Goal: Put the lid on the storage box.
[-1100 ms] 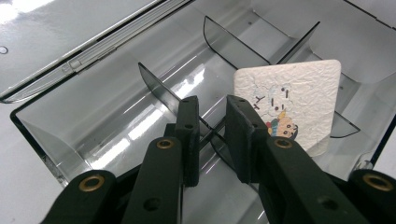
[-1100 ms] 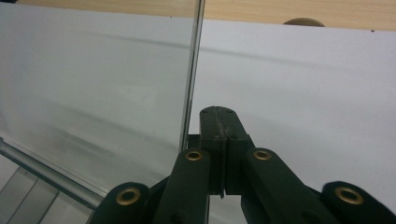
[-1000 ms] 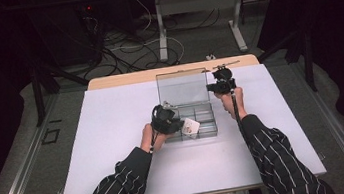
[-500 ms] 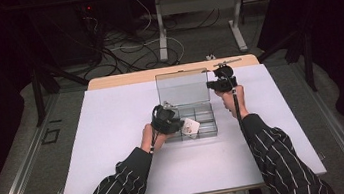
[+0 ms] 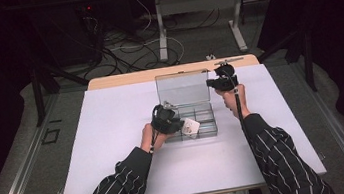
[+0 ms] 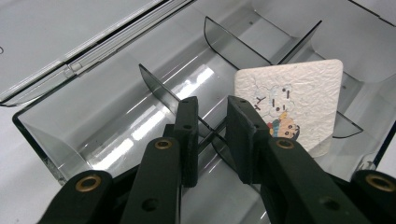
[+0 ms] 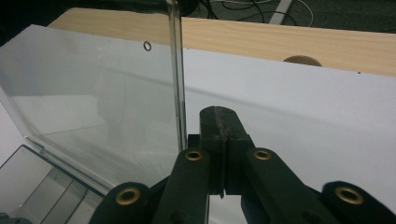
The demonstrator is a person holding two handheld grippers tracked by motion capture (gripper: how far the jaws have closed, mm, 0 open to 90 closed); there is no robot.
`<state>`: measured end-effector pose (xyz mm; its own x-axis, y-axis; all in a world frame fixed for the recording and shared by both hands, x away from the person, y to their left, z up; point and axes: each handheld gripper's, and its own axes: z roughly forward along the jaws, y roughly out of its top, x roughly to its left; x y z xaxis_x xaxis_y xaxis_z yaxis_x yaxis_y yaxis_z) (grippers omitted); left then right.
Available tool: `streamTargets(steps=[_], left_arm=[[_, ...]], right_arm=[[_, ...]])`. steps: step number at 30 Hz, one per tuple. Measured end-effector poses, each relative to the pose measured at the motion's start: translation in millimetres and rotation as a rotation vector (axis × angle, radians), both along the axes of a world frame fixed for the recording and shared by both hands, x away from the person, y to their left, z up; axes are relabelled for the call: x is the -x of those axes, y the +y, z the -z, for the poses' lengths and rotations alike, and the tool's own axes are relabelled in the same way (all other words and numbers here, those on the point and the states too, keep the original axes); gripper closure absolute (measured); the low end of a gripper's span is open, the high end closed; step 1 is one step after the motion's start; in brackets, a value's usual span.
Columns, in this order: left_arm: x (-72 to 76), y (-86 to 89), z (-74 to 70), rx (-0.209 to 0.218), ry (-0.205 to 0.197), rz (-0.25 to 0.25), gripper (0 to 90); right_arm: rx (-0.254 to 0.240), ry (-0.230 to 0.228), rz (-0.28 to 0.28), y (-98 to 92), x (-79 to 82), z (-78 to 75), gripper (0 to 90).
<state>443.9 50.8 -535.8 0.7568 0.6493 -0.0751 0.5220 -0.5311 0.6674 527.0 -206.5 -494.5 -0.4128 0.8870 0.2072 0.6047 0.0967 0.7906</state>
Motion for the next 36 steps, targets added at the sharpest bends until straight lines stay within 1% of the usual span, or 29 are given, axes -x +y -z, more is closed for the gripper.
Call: streamTargets(steps=[4, 5, 6, 7, 8, 9, 10, 11, 12, 13, 14, 16, 17, 19, 21, 22, 23, 26, 27, 28, 30, 31, 32, 33, 34, 35, 36], left_arm=[[-1.1, 0.8, -0.6, -0.005, 0.000, 0.000, 73.4], [-1.4, 0.8, -0.7, -0.005, 0.001, -0.001, 72.7], [-1.9, 1.5, -1.1, -0.008, -0.005, 0.001, 71.5], [-2.0, 1.7, -1.5, 0.007, -0.015, -0.016, 70.1], [-2.6, 2.9, -3.7, 0.007, -0.013, -0.021, 67.2], [-2.7, 4.0, -5.7, 0.020, -0.020, -0.031, 62.8], [-3.0, 5.5, -8.8, 0.023, -0.029, -0.041, 59.2], [-3.1, 6.5, -11.3, 0.037, -0.050, -0.055, 55.1], [-3.3, 8.1, -15.1, 0.037, -0.055, -0.062, 49.9], [-4.3, 9.9, -18.4, 0.043, -0.072, -0.065, 44.3], [-5.3, 11.5, -22.5, 0.042, -0.077, -0.069, 39.8], [-7.6, 14.5, -30.0, 0.052, -0.110, -0.091, 29.0], [-9.0, 16.3, -34.1, 0.042, -0.130, -0.100, 24.0], [-12.8, 17.7, -41.3, 0.038, -0.160, -0.132, 14.2], [-17.8, 18.8, -49.6, 0.016, -0.183, -0.151, 5.2], [-20.8, 19.5, -54.0, 0.013, -0.185, -0.161, 1.2], [-24.4, 20.6, -58.5, 0.019, -0.192, -0.163, 0.0], [-35.9, 24.7, -74.9, 0.009, -0.209, -0.181, 0.0], [-38.2, 25.4, -78.6, -0.007, -0.219, -0.182, 0.2], [-40.7, 25.7, -83.7, -0.026, -0.231, -0.186, 2.9], [-45.1, 26.0, -92.6, -0.049, -0.257, -0.193, 17.5], [-47.3, 25.6, -96.1, -0.052, -0.263, -0.198, 18.1], [-49.7, 25.3, -99.8, -0.072, -0.263, -0.186, 24.1], [-52.1, 24.3, -102.0, -0.079, -0.274, -0.199, 33.0], [-53.8, 23.6, -103.8, -0.078, -0.272, -0.208, 34.9], [-55.9, 24.1, -106.3, -0.091, -0.275, -0.200, 38.2], [-58.4, 24.4, -108.5, -0.102, -0.277, -0.207, 42.1]], right_arm=[[0.003, -0.008, -0.004, -0.5, 1.9, -1.4, 90.0], [-0.003, -0.009, -0.010, -0.4, 2.0, -1.3, 90.0], [0.003, -0.018, -0.015, -1.1, 2.2, -1.5, 90.0], [0.002, -0.018, -0.011, -0.6, 2.6, -1.7, 90.0], [0.000, -0.018, -0.014, -0.7, 2.7, -1.8, 90.0], [-0.002, -0.016, -0.013, -0.6, 2.9, -2.1, 90.0], [-0.002, -0.014, -0.012, -0.5, 3.2, -2.3, 90.0], [-0.001, -0.014, -0.013, -0.6, 3.3, -2.5, 90.0], [-0.002, -0.015, -0.013, -0.4, 3.3, -2.5, 90.0], [0.002, -0.015, -0.014, -0.5, 3.3, -2.6, 90.0], [0.006, -0.016, -0.015, -0.4, 3.2, -2.8, 90.0], [0.007, -0.017, -0.015, -0.2, 3.1, -2.6, 90.0], [0.011, -0.019, -0.015, -0.3, 2.9, -2.5, 90.0], [0.014, -0.014, -0.011, 0.2, 3.5, -2.9, 90.0], [0.017, -0.015, -0.016, 0.1, 3.7, -3.3, 90.0], [0.018, -0.021, -0.022, -0.1, 3.4, -3.1, 90.0], [0.020, -0.021, -0.024, 0.1, 3.7, -3.5, 90.0], [0.024, -0.023, -0.021, 0.2, 4.1, -3.6, 90.0], [0.025, -0.025, -0.022, 0.0, 3.9, -3.5, 90.0], [0.023, -0.024, -0.021, 0.3, 4.0, -3.4, 90.0], [0.023, -0.022, -0.023, 0.3, 4.0, -3.5, 90.0], [0.024, -0.021, -0.023, 0.2, 4.1, -3.5, 90.0], [0.025, -0.022, -0.025, 0.1, 4.1, -3.5, 90.0], [0.025, -0.021, -0.026, 0.2, 4.1, -3.5, 90.0], [0.026, -0.023, -0.030, 0.0, 4.0, -3.4, 90.0], [0.026, -0.023, -0.030, 0.0, 4.1, -3.4, 90.0], [0.025, -0.023, -0.031, 0.1, 4.0, -3.4, 90.0]])
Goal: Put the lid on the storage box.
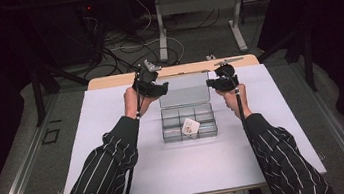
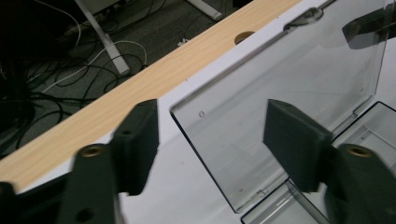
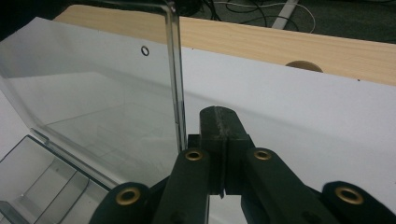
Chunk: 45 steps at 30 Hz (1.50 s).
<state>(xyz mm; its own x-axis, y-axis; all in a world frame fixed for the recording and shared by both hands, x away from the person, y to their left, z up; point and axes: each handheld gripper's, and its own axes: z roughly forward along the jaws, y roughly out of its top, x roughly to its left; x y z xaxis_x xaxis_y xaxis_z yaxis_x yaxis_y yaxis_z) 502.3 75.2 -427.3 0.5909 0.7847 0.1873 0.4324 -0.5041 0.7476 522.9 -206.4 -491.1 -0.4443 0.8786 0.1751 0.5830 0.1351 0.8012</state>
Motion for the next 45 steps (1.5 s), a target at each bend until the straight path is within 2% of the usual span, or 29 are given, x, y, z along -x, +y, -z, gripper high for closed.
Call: streamTargets(steps=[2, 3, 4, 6, 7, 9, 11, 12, 14, 15, 17, 22, 26, 27, 30, 33, 39, 45], left_arm=[[-2.9, 1.4, -1.7, 0.004, -0.006, -0.001, 47.6], [-4.9, 3.0, -3.6, -0.019, -0.007, 0.012, 50.1], [-5.4, 2.7, -3.3, -0.004, 0.004, 0.008, 52.0], [-6.9, 3.8, -3.1, -0.020, -0.003, 0.026, 58.2], [-6.4, 3.6, -2.5, -0.010, 0.016, 0.029, 60.4], [-5.9, 4.2, -1.8, 0.006, 0.016, 0.042, 64.6], [-4.1, 3.8, -2.6, -0.007, 0.011, 0.045, 66.6], [-3.2, 3.7, -2.4, 0.009, 0.015, 0.040, 68.3], [-3.1, 6.0, -3.8, -0.009, 0.010, 0.061, 70.1], [-1.8, 5.8, -3.4, 0.005, 0.011, 0.057, 70.4], [-0.4, 7.7, -5.5, -0.021, 0.015, 0.075, 71.2], [3.3, 9.5, -5.8, -0.009, 0.015, 0.089, 72.2], [4.4, 10.0, -6.7, -0.016, 0.015, 0.100, 72.5], [5.3, 9.7, -6.6, -0.005, 0.023, 0.094, 72.6], [5.8, 10.9, -7.6, -0.022, 0.014, 0.107, 72.9], [6.9, 11.5, -7.8, -0.014, 0.020, 0.111, 73.0], [9.7, 13.4, -9.0, -0.011, 0.030, 0.125, 73.1], [15.5, 15.0, -9.7, -0.002, 0.035, 0.137, 73.3]], right_arm=[[0.004, 0.000, 0.001, 0.0, 0.3, 0.0, 90.0], [0.003, 0.001, 0.002, 0.1, 0.4, 0.0, 90.0], [-0.001, 0.010, 0.004, 0.1, 1.1, -0.3, 90.0], [-0.002, 0.012, 0.004, 0.3, 1.3, -0.3, 90.0], [0.001, 0.007, -0.001, 0.0, 0.8, -0.1, 90.0], [0.001, 0.004, -0.004, 0.9, 1.0, 0.0, 90.0], [0.003, 0.007, -0.003, 1.4, 1.5, -0.5, 90.0], [0.012, 0.009, -0.002, 1.2, 2.0, -1.1, 90.0], [0.014, 0.013, -0.009, 1.2, 2.5, -2.2, 90.0], [0.023, 0.009, -0.014, 0.6, 2.5, -2.6, 90.0], [0.044, 0.009, -0.027, 0.1, 3.9, -5.3, 90.0], [0.074, 0.004, -0.037, -3.8, 11.4, -17.7, 87.0], [0.096, 0.005, -0.061, -9.3, 18.9, -29.2, 77.8], [0.101, 0.003, -0.073, -11.1, 20.5, -32.2, 75.0], [0.110, 0.003, -0.092, -16.7, 24.8, -40.9, 65.4], [0.109, 0.002, -0.127, -19.9, 27.8, -48.9, 62.2], [0.126, -0.008, -0.170, -9.1, 31.2, -61.6, 63.6], [0.122, -0.012, -0.194, 1.4, 31.0, -64.4, 71.6]])
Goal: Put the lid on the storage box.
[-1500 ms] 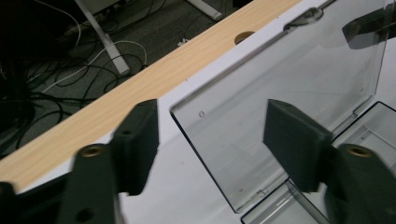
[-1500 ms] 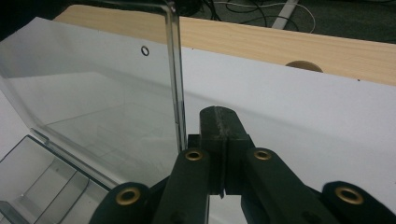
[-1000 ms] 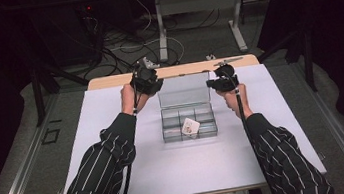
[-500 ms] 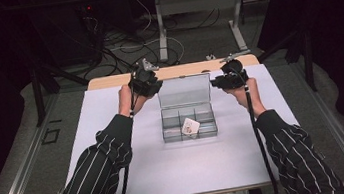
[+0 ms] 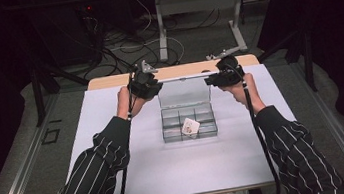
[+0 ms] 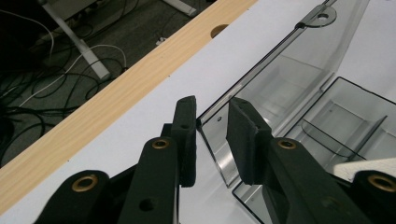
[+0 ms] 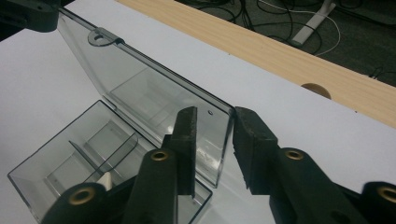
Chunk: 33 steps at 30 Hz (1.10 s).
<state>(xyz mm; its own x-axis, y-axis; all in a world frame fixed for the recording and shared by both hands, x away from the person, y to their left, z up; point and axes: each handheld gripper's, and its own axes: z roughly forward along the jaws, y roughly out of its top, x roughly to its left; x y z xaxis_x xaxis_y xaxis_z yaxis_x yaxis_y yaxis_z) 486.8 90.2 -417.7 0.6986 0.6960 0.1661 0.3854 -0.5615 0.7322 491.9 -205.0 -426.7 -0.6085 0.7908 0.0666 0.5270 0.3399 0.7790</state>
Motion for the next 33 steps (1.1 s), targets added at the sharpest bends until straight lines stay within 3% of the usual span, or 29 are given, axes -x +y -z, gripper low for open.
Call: streamTargets(steps=[11, 22, 23, 33], left_arm=[[11.9, 2.2, -2.0, -0.014, 0.010, 0.031, 73.4], [27.5, 3.2, 0.3, 0.002, 0.019, 0.038, 72.8], [28.3, 4.7, -0.3, -0.013, 0.019, 0.055, 72.8], [39.5, 8.7, 4.2, 0.000, 0.025, 0.083, 72.4]], right_arm=[[0.025, 0.014, 0.001, 4.4, 9.7, -3.1, 72.3], [0.038, 0.020, -0.013, 4.6, 23.4, -3.4, 71.1], [0.035, 0.018, -0.013, 4.5, 24.4, -3.0, 71.0], [0.045, 0.010, -0.033, 4.2, 36.9, -0.6, 70.3]])
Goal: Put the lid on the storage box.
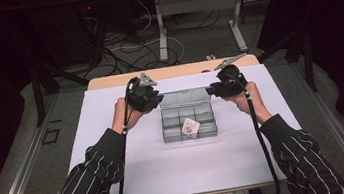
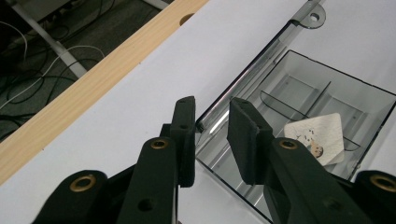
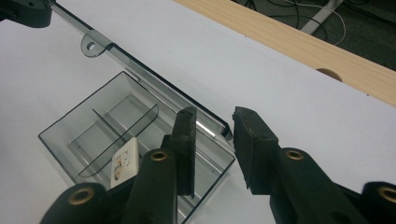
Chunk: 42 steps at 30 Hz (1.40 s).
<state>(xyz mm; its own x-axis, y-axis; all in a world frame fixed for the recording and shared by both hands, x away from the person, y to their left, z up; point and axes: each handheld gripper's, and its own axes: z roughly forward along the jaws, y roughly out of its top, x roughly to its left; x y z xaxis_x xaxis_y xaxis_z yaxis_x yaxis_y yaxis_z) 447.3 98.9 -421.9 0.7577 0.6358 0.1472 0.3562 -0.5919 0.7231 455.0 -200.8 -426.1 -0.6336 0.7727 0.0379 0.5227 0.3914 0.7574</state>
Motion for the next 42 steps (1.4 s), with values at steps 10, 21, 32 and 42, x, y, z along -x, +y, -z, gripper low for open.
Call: streamTargets(steps=[10, 21, 32, 42], left_arm=[[10.4, 1.7, 5.4, 0.009, -0.001, 0.008, 71.4], [20.5, 2.4, 11.0, 0.007, -0.003, 0.019, 70.5], [33.6, 4.4, 21.8, 0.021, -0.001, 0.019, 68.7], [42.1, 4.9, 29.7, 0.022, -0.012, 0.020, 67.8]], right_arm=[[0.007, -0.009, -0.015, -0.6, 10.3, 4.5, 69.3], [0.011, -0.015, -0.031, -1.2, 19.4, 9.8, 68.0], [0.027, -0.017, -0.036, -1.2, 34.1, 18.8, 66.5], [0.040, -0.015, -0.042, -0.3, 42.4, 23.2, 65.0]])
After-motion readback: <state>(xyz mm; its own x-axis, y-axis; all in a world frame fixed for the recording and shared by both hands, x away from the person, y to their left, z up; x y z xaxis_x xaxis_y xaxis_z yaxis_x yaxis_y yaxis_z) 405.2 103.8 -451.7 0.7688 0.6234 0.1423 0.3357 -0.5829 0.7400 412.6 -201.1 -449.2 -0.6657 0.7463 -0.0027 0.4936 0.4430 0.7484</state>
